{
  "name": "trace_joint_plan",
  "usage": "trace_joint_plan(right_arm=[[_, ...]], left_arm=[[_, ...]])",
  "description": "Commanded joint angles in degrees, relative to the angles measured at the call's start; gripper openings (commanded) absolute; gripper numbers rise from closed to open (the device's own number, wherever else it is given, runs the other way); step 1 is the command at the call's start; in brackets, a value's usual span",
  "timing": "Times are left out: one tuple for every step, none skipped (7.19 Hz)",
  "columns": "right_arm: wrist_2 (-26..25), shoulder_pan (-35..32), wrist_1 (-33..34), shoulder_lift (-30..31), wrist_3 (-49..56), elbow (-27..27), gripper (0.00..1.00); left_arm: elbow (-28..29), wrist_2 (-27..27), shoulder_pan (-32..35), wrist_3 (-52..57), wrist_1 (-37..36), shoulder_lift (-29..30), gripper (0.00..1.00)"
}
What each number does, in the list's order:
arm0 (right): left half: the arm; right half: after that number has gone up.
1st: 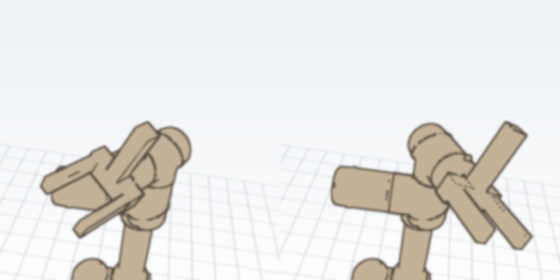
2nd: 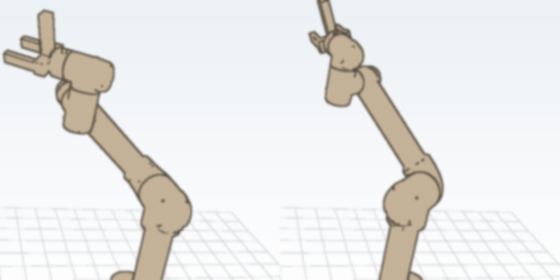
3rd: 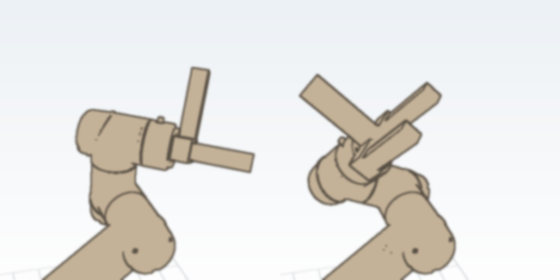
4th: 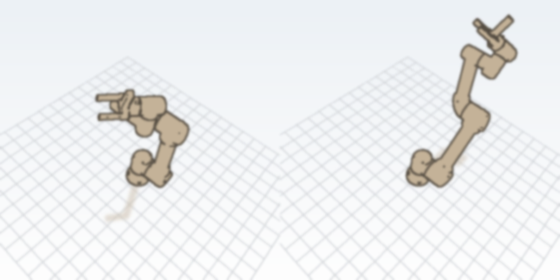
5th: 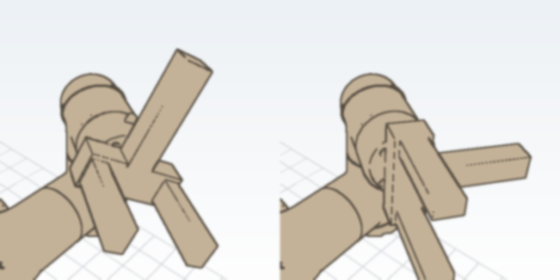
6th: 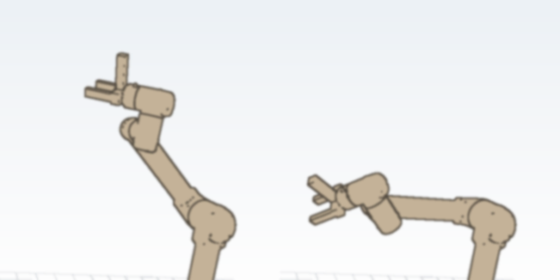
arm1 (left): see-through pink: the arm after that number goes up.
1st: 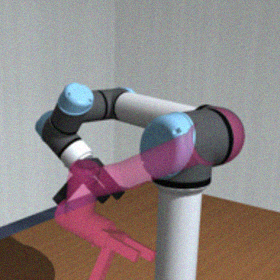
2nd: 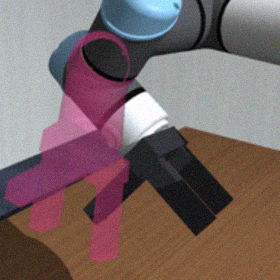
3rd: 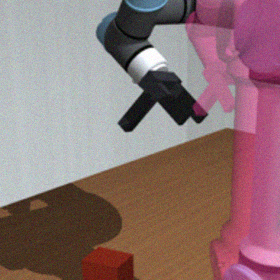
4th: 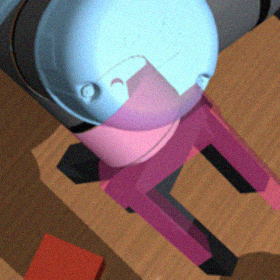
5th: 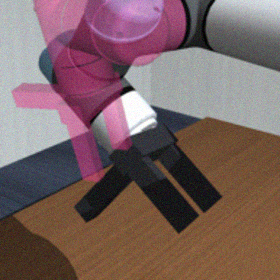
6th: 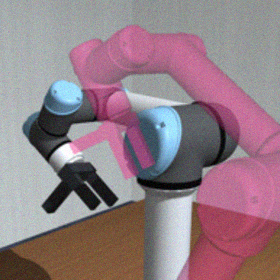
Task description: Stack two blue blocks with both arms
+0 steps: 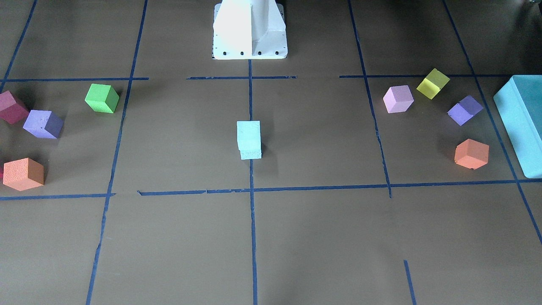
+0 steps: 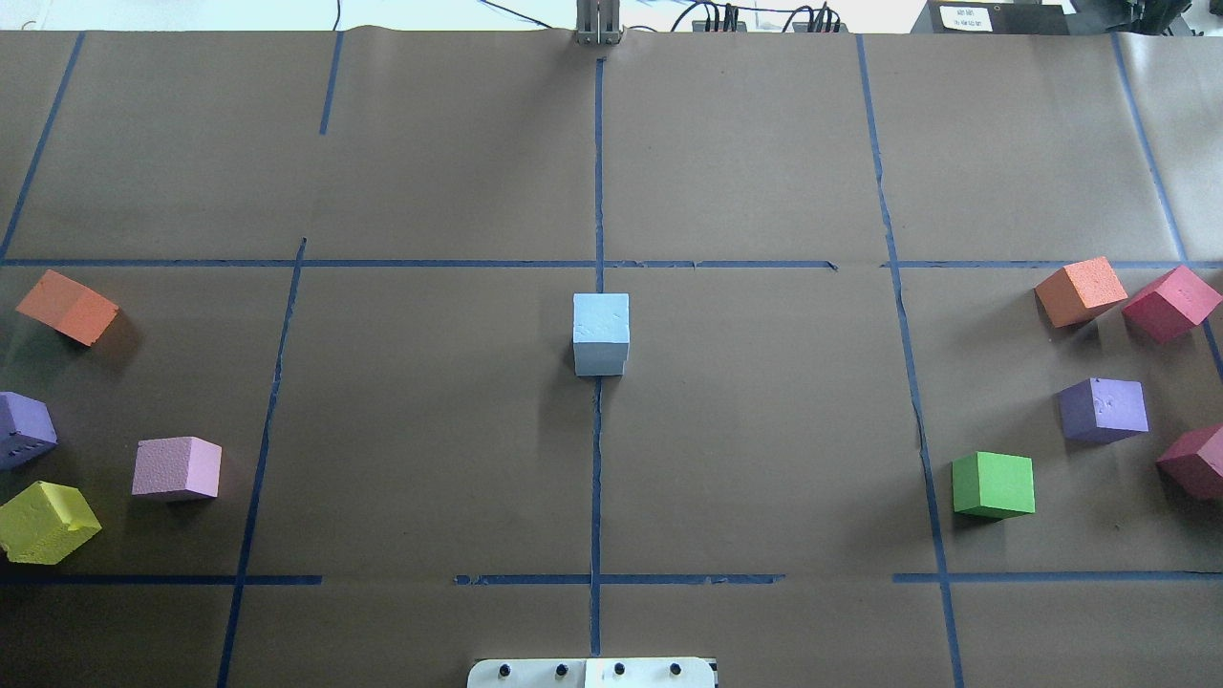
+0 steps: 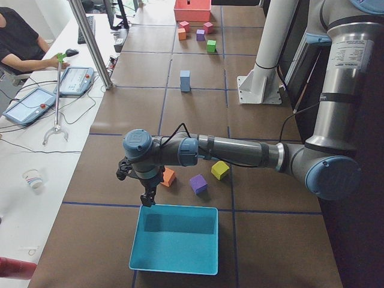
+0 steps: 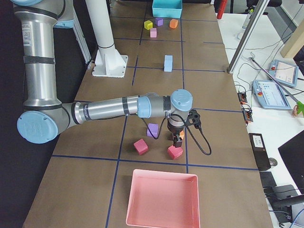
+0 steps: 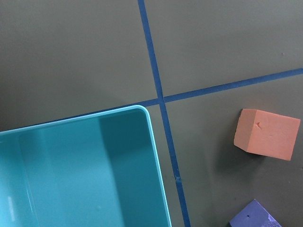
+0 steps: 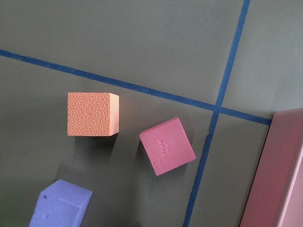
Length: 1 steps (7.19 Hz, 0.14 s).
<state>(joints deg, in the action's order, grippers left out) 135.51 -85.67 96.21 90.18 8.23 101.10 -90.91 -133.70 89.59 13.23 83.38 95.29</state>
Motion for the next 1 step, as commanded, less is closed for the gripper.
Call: trace_joint_plan(right_arm=[[0.28,0.07,-0.06,0.43,0.3,0.42,1.0]], left_arm=[[-0.67,0.02,0.5,0.22,0.73,-0.54,1.0]])
